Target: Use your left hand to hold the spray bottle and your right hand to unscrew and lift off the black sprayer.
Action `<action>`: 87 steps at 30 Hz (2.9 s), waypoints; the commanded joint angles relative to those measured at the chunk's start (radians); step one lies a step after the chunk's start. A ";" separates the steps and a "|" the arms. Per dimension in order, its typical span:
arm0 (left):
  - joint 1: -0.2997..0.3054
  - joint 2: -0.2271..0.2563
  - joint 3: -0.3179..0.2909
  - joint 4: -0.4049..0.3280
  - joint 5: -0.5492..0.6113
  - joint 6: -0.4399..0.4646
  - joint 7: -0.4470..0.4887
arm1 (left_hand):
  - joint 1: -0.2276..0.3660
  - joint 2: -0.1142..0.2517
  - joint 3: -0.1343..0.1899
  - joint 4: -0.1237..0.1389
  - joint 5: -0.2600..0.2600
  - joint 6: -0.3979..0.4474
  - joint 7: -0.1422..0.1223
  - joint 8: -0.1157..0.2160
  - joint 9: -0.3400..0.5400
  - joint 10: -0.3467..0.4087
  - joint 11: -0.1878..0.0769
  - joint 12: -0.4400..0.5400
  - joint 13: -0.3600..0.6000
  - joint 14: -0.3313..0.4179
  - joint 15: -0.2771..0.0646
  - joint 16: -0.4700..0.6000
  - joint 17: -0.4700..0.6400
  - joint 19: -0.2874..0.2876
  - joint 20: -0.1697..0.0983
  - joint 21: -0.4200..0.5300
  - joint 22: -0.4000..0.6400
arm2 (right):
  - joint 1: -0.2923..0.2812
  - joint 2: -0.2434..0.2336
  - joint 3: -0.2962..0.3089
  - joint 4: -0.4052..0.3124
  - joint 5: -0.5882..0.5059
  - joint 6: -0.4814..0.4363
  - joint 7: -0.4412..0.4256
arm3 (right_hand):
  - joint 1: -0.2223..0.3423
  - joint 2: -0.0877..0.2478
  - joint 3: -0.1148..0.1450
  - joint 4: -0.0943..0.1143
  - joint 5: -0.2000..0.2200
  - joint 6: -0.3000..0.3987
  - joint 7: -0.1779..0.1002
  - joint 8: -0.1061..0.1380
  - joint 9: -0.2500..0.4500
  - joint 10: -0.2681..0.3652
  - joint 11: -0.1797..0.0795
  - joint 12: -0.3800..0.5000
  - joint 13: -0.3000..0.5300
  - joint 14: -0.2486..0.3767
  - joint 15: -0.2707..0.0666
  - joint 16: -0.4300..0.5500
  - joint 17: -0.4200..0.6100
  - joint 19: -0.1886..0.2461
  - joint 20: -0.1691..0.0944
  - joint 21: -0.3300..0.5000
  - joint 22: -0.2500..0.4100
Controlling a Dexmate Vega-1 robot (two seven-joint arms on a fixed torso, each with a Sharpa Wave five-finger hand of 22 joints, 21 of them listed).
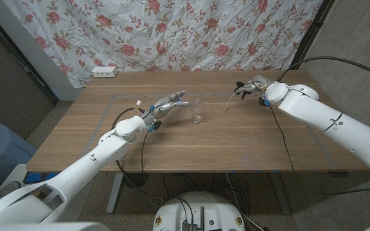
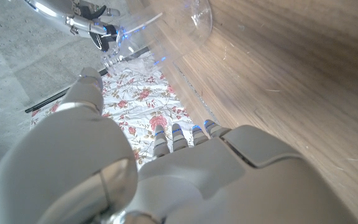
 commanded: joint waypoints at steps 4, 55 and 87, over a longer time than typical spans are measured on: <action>0.045 -0.016 -0.041 -0.003 -0.065 -0.036 0.023 | -0.024 0.003 -0.005 0.008 -0.004 0.016 0.000 -0.004 0.001 0.000 -0.004 0.006 -0.001 -0.006 -0.009 0.004 0.003 -0.006 -0.004 0.009 0.003 | -0.009 0.015 -0.004 0.060 0.003 0.048 0.007 | -0.015 -0.001 -0.006 0.002 0.004 -0.003 0.002 -0.002 0.001 -0.014 0.003 -0.008 0.005 -0.011 0.000 -0.004 0.001 -0.003 -0.003 -0.001 0.004; 0.133 -0.046 -0.095 -0.040 -0.113 -0.014 0.177 | -0.166 0.127 -0.004 0.065 -0.014 0.081 0.002 -0.015 0.002 0.053 -0.015 0.021 -0.002 0.045 -0.033 0.013 0.003 0.040 -0.010 0.023 0.005 | -0.006 0.065 -0.058 0.234 -0.056 0.222 0.101 | -0.069 -0.002 -0.020 0.006 0.004 -0.075 -0.013 -0.035 0.001 -0.088 -0.001 -0.023 0.006 -0.090 0.019 -0.043 0.001 -0.099 -0.045 -0.012 0.004; 0.134 -0.050 -0.090 -0.029 -0.119 -0.003 0.177 | -0.193 0.156 0.000 0.063 -0.013 0.086 0.008 -0.021 0.002 0.061 -0.018 0.020 -0.002 0.051 -0.031 0.008 0.000 0.047 -0.006 0.023 0.005 | 0.031 0.064 -0.104 0.257 -0.104 0.219 0.182 | -0.087 -0.019 -0.027 -0.004 0.001 -0.222 -0.034 -0.089 0.005 -0.145 0.014 -0.027 0.006 -0.128 0.045 -0.066 -0.003 -0.143 -0.022 -0.008 0.003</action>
